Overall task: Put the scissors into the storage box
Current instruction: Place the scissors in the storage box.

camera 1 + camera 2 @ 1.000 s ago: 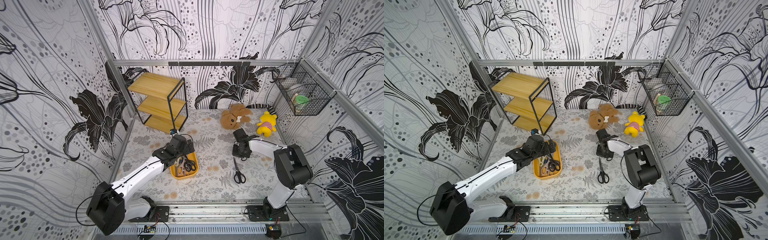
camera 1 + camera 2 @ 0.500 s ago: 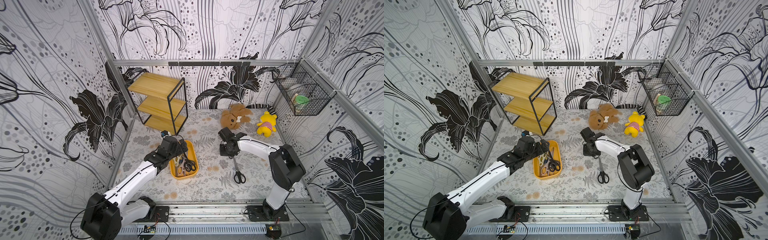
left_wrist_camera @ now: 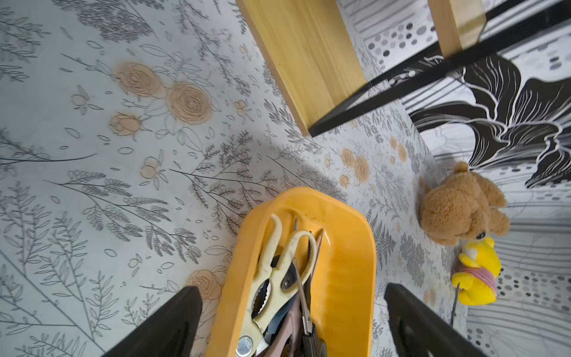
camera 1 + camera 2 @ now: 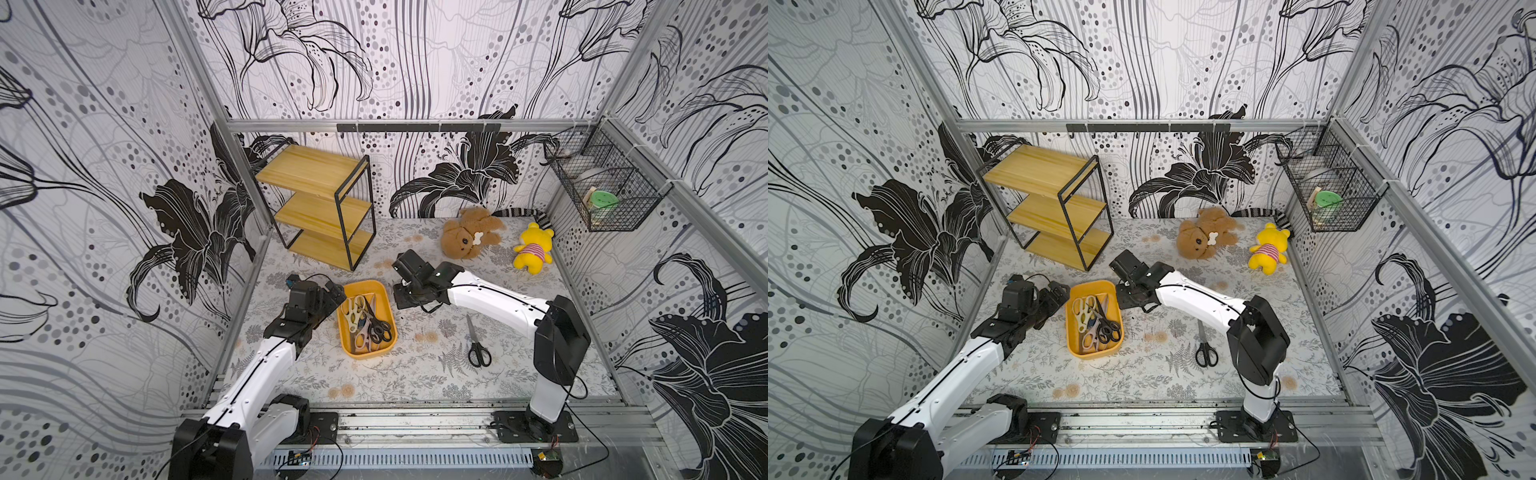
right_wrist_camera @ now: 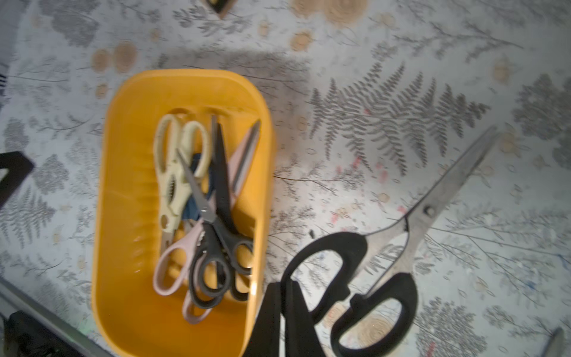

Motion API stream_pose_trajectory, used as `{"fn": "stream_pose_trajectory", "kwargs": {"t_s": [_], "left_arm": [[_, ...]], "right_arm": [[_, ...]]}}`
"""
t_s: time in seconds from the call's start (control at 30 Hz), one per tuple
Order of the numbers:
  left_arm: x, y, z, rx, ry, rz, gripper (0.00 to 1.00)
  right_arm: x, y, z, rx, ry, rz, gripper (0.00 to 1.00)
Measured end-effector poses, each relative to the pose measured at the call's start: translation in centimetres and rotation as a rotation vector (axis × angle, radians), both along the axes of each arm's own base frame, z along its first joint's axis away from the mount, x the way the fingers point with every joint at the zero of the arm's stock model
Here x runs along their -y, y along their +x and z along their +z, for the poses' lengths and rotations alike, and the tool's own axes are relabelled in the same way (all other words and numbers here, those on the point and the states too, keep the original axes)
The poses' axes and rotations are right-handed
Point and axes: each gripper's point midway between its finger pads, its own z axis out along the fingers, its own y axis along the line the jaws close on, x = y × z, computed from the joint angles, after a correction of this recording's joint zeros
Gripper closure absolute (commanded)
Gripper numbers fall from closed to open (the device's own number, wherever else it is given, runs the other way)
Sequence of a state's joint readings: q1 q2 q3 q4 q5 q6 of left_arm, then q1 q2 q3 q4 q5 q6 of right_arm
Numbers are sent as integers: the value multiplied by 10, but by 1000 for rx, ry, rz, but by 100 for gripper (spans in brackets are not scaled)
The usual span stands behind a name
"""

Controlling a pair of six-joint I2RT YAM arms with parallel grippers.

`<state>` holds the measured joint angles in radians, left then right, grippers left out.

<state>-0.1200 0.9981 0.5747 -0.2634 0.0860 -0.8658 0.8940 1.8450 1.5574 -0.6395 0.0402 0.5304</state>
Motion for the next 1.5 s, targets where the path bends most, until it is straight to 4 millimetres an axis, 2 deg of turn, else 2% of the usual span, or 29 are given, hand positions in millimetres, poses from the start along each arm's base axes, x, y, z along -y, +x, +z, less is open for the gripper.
{"fn": "stream_pose_trajectory", "kwargs": {"t_s": [0.1, 0.23, 0.37, 0.47, 0.73, 0.87, 1.0, 1.1, 1.37, 1.5], "left_arm": [[-14, -4, -8, -4, -46, 47, 3], [-24, -12, -24, -37, -109, 90, 3], [-27, -16, -33, -59, -151, 112, 3], [-29, -16, -30, -49, -167, 119, 3], [-30, -17, -21, -19, -171, 119, 3], [-30, -18, -21, -25, -171, 122, 3], [-30, -18, -21, -29, -170, 122, 3], [-31, -18, -18, -25, -166, 121, 3], [-34, -14, -1, 4, -132, 112, 2], [-34, -8, 15, 31, -110, 93, 2]], "right_arm": [[-33, -16, 4, 7, 22, 90, 100], [-68, -42, -6, -5, 20, 204, 100], [-91, -67, -22, -29, 13, 296, 100], [-100, -79, -34, -52, 1, 336, 100], [-107, -80, -64, -81, -38, 362, 99], [-109, -79, -70, -82, -46, 367, 87], [-111, -78, -67, -73, -43, 378, 71], [-112, -77, -66, -68, -40, 381, 65], [-114, -70, -56, -42, -34, 374, 59], [-108, -55, -49, -30, -22, 344, 58]]}}
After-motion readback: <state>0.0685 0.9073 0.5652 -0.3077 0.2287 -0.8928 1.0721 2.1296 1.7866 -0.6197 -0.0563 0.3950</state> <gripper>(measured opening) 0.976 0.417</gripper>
